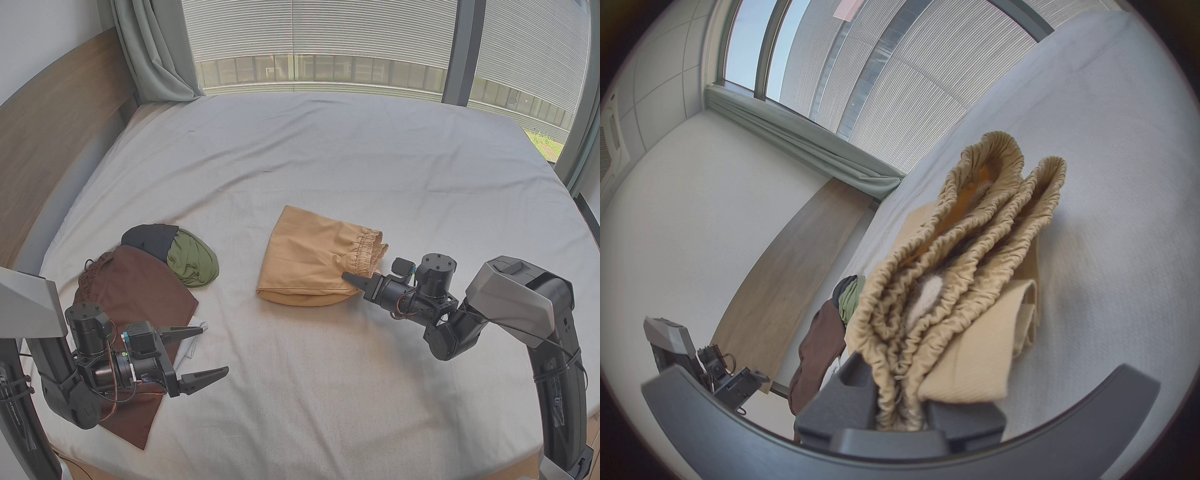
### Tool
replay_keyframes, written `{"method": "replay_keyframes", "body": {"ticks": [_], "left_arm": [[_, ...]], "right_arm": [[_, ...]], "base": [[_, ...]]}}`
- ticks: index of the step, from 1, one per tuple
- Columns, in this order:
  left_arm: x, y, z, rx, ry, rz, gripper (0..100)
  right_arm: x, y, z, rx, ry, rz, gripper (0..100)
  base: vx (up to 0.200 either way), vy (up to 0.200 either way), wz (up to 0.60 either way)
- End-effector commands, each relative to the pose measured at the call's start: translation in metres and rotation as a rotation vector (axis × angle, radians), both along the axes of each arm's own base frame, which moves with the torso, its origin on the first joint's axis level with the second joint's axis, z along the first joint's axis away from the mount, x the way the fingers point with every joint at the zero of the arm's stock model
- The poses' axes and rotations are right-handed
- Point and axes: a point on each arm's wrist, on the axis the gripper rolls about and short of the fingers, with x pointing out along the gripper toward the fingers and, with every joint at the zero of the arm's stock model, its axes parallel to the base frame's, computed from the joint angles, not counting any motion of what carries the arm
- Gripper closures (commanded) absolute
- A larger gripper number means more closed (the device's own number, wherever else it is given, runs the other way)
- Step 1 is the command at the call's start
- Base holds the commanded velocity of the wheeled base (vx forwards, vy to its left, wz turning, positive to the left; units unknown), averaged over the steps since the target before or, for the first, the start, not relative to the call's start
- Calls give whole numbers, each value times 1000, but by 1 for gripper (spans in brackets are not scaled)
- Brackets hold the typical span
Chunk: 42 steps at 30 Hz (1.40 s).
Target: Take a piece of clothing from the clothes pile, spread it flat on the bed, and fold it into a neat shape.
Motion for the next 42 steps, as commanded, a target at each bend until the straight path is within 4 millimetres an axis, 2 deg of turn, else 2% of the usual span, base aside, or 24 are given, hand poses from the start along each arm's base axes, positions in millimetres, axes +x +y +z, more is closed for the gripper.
{"method": "replay_keyframes", "body": {"ticks": [1, 6, 13, 14, 20, 24, 26, 27, 29, 30, 31, 34, 35, 36, 38, 42], "left_arm": [[-1, 0, 0, 1, 5, 0, 0], [-1, 0, -1, 1, 6, 0, 0], [0, 1, -2, 1, 8, 2, 0], [0, 1, -2, 1, 8, 2, 0], [1, 0, -2, 0, 5, 0, 0], [1, 1, -2, 1, 5, 3, 0], [1, 1, -2, 0, 3, 3, 0], [1, 1, -2, 1, 3, 5, 0], [1, 1, -2, 1, 3, 5, 0], [1, 1, -2, 1, 3, 5, 0], [1, 1, -1, 1, 2, 5, 0], [2, 1, -1, -1, -2, 5, 0], [2, 1, -1, -1, -3, 5, 0], [2, 1, -1, -1, -2, 5, 0], [2, 1, -1, -1, 0, 4, 0], [1, 0, -1, 0, 1, 0, 0]], "right_arm": [[-6, -4, -20, -25, 38, -4, 100], [-7, -2, -28, -26, 44, -1, 100], [-5, -2, -26, -20, 28, -4, 100], [-5, -3, -25, -18, 23, -4, 0], [-4, -4, -25, -10, -1, -9, 0], [-4, -14, -23, -13, 8, -32, 0], [-5, -22, -8, -8, -11, -47, 0], [-5, -23, -7, -7, -12, -49, 0], [-5, -39, 11, -2, -28, -84, 0], [-5, -40, 11, -2, -28, -86, 0], [-4, -49, 22, 5, -53, -106, 0], [-8, -59, 44, 14, -87, -124, 0], [-8, -59, 45, 15, -89, -124, 0], [-11, -60, 59, 21, -111, -124, 0], [-14, -58, 71, 29, -136, -120, 0], [-18, -54, 86, 40, -165, -108, 0]], "base": [[0, 0, 0], [0, 0, 0], [0, 0, 0], [0, 0, 0], [0, 0, 0], [0, 0, 0], [0, 0, 0], [0, 0, 0], [0, 0, 0], [0, 0, 0], [0, 0, 0], [0, 0, 0], [0, 0, 0], [0, 0, 0], [0, 0, 0], [0, 0, 0]]}}
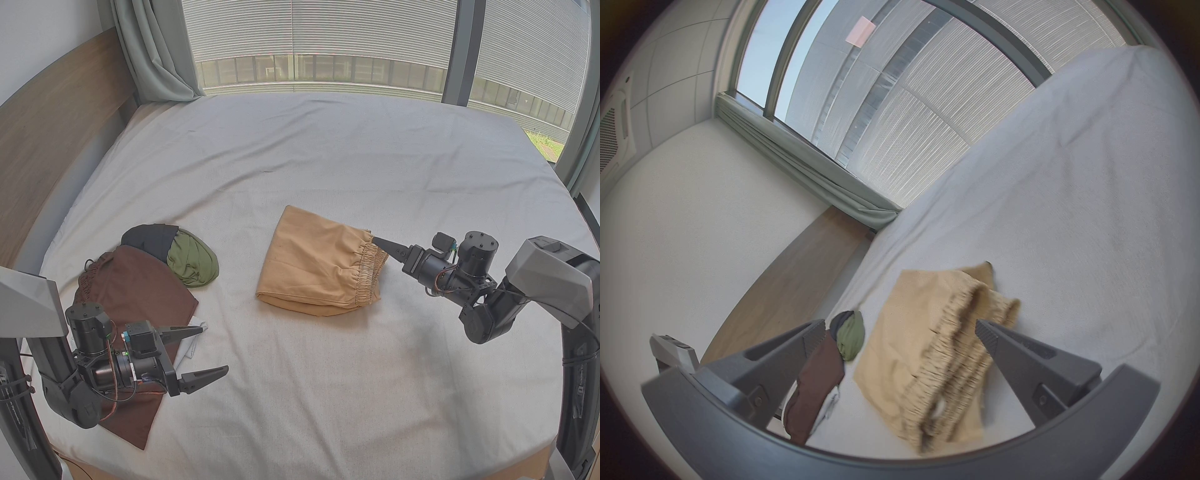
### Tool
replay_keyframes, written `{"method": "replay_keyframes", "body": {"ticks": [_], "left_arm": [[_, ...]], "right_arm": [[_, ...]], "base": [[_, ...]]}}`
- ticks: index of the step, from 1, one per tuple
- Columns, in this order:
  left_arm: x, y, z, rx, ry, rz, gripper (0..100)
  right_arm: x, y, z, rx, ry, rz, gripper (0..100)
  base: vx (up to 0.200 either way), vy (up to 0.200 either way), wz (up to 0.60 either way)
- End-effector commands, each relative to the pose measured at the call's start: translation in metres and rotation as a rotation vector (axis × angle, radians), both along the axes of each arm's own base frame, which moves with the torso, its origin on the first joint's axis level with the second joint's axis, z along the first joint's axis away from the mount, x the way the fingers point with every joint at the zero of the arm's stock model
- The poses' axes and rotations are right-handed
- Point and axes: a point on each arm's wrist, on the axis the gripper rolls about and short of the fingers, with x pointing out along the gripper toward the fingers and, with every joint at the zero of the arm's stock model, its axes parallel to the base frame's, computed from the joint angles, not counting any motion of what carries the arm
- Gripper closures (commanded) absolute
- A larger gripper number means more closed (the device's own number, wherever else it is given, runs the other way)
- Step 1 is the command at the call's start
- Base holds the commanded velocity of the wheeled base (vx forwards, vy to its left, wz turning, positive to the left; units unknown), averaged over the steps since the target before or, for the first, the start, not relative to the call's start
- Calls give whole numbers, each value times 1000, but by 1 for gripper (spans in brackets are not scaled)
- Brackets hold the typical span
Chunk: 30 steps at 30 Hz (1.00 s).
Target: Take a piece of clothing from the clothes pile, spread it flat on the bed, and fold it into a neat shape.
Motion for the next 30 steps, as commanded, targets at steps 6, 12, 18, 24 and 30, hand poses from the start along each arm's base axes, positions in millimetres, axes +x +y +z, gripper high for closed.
{"method": "replay_keyframes", "body": {"ticks": [6, 12, 18, 24, 30], "left_arm": [[1, 0, 1, -1, -5, 1, 0], [1, 0, 0, -1, -3, 1, 0], [1, 1, 0, -1, -3, 3, 0], [1, 1, 0, -1, -5, 3, 0], [1, 0, 0, -1, -2, 1, 0]], "right_arm": [[-11, 23, 33, 15, -52, 59, 0], [-7, 42, 12, 8, -26, 94, 0], [2, 45, -19, -9, 22, 94, 0], [9, 47, -46, -39, 46, 91, 0], [9, 47, -47, -42, 45, 91, 0]], "base": [[0, 0, 0], [0, 0, 0], [0, 0, 0], [0, 0, 0], [0, 0, 0]]}}
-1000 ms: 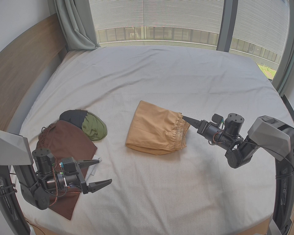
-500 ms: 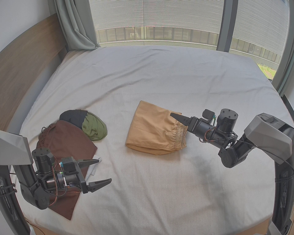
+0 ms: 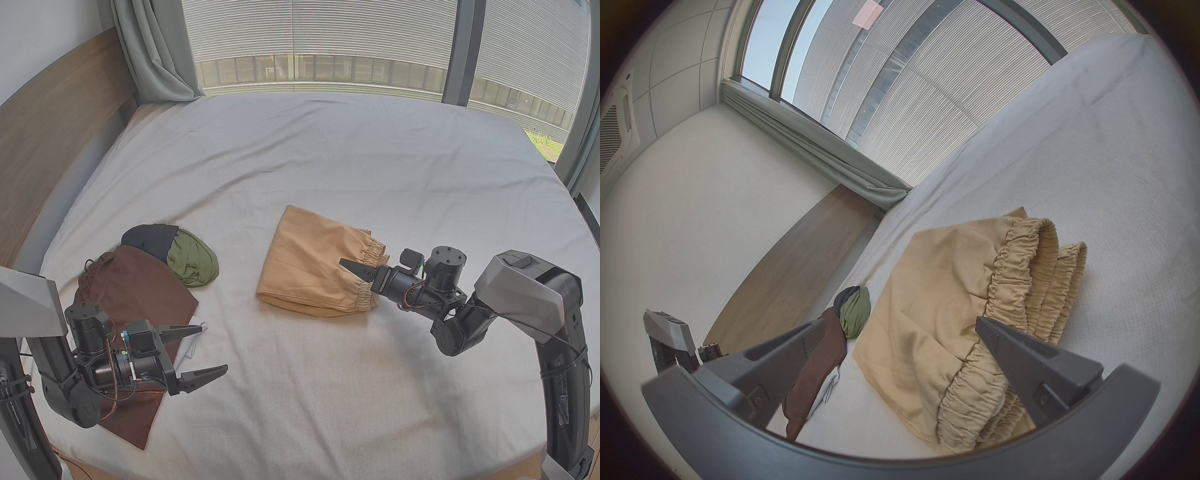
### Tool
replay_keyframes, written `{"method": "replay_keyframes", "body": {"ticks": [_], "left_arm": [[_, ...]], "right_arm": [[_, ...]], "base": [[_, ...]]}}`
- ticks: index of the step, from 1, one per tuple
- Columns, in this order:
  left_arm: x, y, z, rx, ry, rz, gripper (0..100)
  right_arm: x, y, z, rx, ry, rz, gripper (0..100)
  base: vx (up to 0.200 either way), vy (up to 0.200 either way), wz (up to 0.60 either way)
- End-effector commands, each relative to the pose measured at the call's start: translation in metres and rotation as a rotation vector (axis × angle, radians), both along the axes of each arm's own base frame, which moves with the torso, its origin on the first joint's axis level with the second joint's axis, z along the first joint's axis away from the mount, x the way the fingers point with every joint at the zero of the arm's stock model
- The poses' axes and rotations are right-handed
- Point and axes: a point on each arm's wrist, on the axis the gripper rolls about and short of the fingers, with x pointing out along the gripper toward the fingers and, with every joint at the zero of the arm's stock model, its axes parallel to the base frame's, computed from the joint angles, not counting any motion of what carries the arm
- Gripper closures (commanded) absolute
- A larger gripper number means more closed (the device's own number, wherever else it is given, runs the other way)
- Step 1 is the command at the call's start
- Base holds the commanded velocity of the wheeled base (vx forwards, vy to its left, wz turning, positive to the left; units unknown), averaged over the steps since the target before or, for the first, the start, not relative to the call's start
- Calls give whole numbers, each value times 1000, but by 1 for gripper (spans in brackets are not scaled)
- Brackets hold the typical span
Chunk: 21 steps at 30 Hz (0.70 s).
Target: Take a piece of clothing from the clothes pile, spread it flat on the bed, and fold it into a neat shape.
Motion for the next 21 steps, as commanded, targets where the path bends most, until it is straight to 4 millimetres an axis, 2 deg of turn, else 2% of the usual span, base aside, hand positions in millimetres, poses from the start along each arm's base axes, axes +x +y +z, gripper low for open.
{"method": "replay_keyframes", "body": {"ticks": [1, 7, 9, 14, 17, 21], "left_arm": [[0, 0, 0, 0, 0, -1, 0], [-2, -2, 3, -1, -4, -10, 0], [-9, -12, 15, -8, -42, -49, 0], [-16, -27, 34, -30, -101, -110, 0], [-24, -34, 47, -46, -139, -141, 0], [-43, -48, 68, -79, -201, -216, 0]], "right_arm": [[1, 0, -11, -7, 21, 1, 0], [-2, 0, -1, 2, -3, -2, 0], [-8, -3, 32, 27, -75, -34, 0], [-36, -16, 89, 38, -170, -55, 0], [-65, -36, 124, -8, -258, -93, 0], [-103, -70, 145, -124, -345, -210, 0]], "base": [[0, 0, 0], [0, 0, 0], [0, 0, 0], [0, 0, 0], [0, 0, 0], [0, 0, 0]]}}
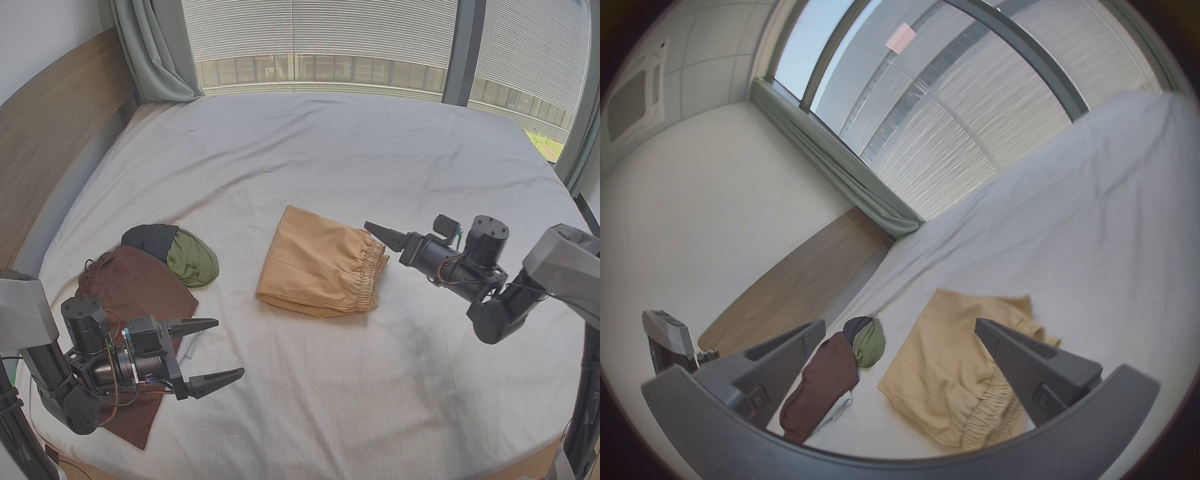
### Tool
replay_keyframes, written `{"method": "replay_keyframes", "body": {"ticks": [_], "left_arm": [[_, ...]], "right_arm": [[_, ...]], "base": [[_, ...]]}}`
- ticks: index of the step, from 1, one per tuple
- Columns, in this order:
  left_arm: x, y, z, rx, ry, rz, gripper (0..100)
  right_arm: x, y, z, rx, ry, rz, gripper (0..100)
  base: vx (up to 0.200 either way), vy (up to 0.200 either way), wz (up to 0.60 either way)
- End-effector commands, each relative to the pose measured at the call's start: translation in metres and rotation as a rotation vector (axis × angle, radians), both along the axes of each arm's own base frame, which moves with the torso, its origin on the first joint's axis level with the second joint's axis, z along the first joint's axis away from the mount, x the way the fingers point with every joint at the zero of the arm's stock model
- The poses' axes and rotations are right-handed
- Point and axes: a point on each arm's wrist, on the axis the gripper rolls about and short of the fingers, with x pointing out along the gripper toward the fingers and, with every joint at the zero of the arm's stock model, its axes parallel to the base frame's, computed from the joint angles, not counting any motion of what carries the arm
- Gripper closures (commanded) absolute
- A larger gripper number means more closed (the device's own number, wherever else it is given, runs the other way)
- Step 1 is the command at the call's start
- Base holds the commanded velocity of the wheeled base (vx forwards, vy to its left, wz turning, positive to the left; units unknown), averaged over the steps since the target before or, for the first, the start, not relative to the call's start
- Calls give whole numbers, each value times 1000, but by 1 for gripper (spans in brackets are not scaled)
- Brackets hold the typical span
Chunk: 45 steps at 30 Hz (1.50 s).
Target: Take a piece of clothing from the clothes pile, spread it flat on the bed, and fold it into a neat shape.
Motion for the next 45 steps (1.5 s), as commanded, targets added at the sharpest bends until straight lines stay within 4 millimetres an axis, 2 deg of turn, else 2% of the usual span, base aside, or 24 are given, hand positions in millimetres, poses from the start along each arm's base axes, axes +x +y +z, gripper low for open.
{"method": "replay_keyframes", "body": {"ticks": [1, 3, 5, 6, 9, 13, 16, 18, 20, 23, 24, 26, 31, 34, 38, 39, 42, 45], "left_arm": [[-35, -25, 44, -65, -127, -134, 0], [-40, -27, 47, -71, -133, -148, 0], [-60, -32, 56, -87, -150, -201, 0], [-64, -32, 58, -90, -156, -209, 0], [-84, -26, 69, -116, -180, -215, 0], [-110, -11, 81, -151, -227, -185, 0], [-128, -1, 92, -191, -268, -87, 0], [-133, 3, 97, -210, -281, -44, 0], [-148, 11, 105, -252, -304, 22, 0], [-156, 15, 108, -263, -312, 52, 0], [-162, 19, 108, -264, -313, 81, 0], [-175, 28, 106, -258, -298, 146, 0], [-194, 39, 98, -237, -265, 234, 0], [-208, 49, 88, -213, -238, 331, 0], [-230, 56, 72, -198, -202, 373, 0], [-236, 58, 66, -192, -194, 376, 0], [-252, 62, 50, -181, -178, 391, 0], [-264, 64, 34, -166, -174, 442, 0]], "right_arm": [[-71, -54, 63, -119, -176, -174, 0], [-78, -59, 64, -137, -184, -193, 0], [-119, -87, 72, -192, -232, -280, 0], [-127, -92, 73, -197, -236, -294, 0], [-173, -111, 75, -216, -290, -358, 0], [-219, -119, 75, -224, -346, -354, 0], [-249, -121, 78, -226, -395, -353, 0], [-259, -121, 76, -232, -412, -353, 0], [-278, -121, 74, -258, -453, -359, 0], [-288, -121, 75, -267, -463, -367, 0], [-299, -121, 77, -263, -480, -366, 0], [-323, -122, 74, -266, -478, -365, 0], [-357, -122, 58, -272, -443, -352, 0], [-382, -122, 35, -284, -380, -337, 0], [-406, -124, 2, -287, -324, -265, 0], [-409, -125, -4, -296, -305, -252, 0], [-406, -125, -4, -329, -293, -254, 0], [-404, -126, -12, -378, -217, -321, 0]], "base": [[0, 0, 0], [0, 0, 0], [0, 0, 0], [0, 0, 0], [0, 0, 0], [0, 0, 0], [0, 0, 0], [0, 0, 0], [0, 0, 0], [0, 0, 0], [0, 0, 0], [0, 0, 0], [0, 0, 0], [0, 0, 0], [0, 0, 0], [0, 0, 0], [0, 0, 0], [0, 0, 0]]}}
